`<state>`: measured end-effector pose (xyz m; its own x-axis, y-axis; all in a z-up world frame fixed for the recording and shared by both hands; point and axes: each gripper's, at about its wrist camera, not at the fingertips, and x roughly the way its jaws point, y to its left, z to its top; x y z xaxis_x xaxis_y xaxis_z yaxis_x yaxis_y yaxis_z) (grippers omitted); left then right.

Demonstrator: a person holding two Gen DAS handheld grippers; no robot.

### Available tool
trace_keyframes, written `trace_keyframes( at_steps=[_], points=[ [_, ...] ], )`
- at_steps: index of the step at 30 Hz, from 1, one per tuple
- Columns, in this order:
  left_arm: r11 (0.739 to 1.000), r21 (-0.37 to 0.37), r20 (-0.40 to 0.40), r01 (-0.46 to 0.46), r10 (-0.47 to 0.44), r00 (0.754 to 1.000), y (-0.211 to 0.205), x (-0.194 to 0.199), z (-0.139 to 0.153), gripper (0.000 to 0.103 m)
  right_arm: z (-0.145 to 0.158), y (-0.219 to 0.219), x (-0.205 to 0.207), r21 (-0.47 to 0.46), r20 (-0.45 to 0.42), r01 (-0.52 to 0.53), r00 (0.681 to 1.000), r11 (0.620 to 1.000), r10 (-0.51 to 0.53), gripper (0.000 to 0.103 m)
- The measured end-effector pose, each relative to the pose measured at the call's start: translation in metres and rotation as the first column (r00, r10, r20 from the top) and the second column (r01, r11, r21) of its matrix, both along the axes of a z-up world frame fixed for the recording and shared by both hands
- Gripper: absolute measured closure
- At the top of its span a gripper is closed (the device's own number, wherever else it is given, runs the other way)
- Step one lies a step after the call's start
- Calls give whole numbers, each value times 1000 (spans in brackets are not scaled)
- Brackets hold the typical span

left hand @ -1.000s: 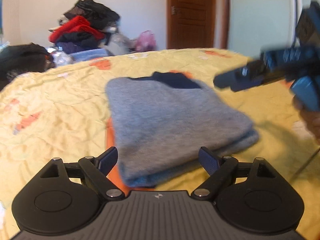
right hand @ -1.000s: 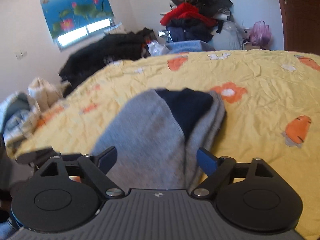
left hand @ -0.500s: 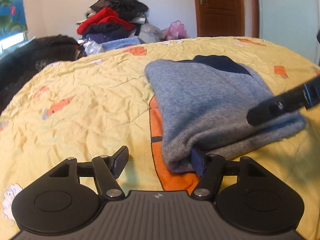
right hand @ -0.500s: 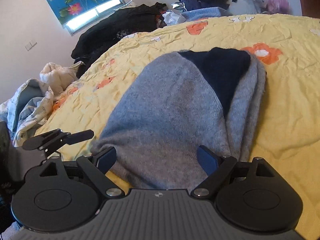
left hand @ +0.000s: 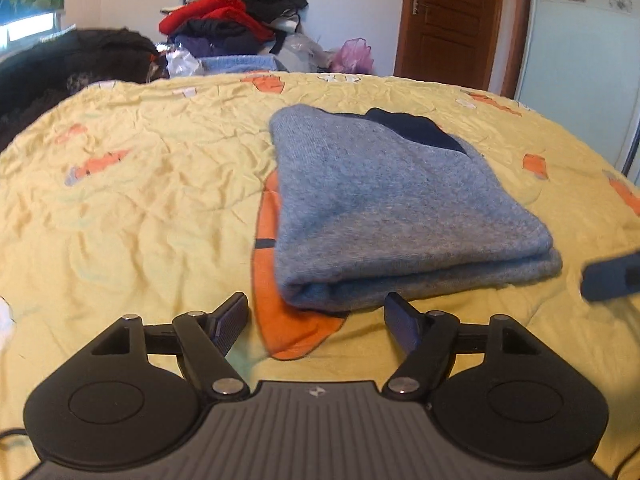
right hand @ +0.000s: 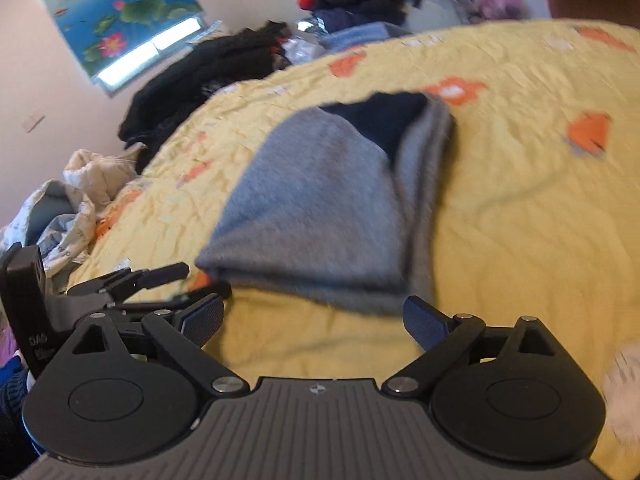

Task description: Fold small clothes

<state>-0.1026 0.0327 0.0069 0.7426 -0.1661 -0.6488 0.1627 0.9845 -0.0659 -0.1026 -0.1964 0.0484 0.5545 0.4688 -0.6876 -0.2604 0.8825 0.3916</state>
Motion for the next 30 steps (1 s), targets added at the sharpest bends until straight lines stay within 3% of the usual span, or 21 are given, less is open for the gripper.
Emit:
trace_keyframes(
  at_steps=[3, 8, 11, 14, 18, 20, 21, 24, 30],
  points=[
    [1000, -15, 22, -3, 3, 1000, -11, -1, -1, 21, 0, -8, -15, -80, -13, 55, 998, 995, -56, 6],
    [1000, 11, 33, 4, -4, 999, -23, -5, -4, 21, 11, -5, -44, -76, 29, 53, 998, 996, -51, 5],
    [999, 34, 44, 13, -14, 999, -27, -7, -8, 15, 19, 2, -53, -93, 67, 43, 997, 995, -37, 3],
    [997, 70, 40, 38, -41, 998, -35, -7, -11, 4, 16, 9, -46, -127, 105, 73, 993, 989, -59, 1],
    [998, 54, 27, 34, -35, 999, -32, -3, -12, 0, -14, 19, -15, -251, 131, 196, 977, 948, -168, 1],
    [998, 61, 27, 33, -35, 999, -33, -3, -12, 0, -32, 19, 1, -270, 126, 234, 970, 934, -206, 0],
    [998, 62, 27, 33, -35, 999, -34, -3, -13, 0, -38, 22, 2, -296, 178, 259, 961, 919, -213, 0],
    [998, 57, 22, 34, -35, 999, -36, -2, -12, 0, -46, 31, 6, -353, 214, 271, 955, 895, -205, 0],
    [998, 58, -7, 15, -15, 1000, -37, 6, -9, 0, -46, 31, 7, -354, 224, 278, 952, 893, -208, 0]
  ],
)
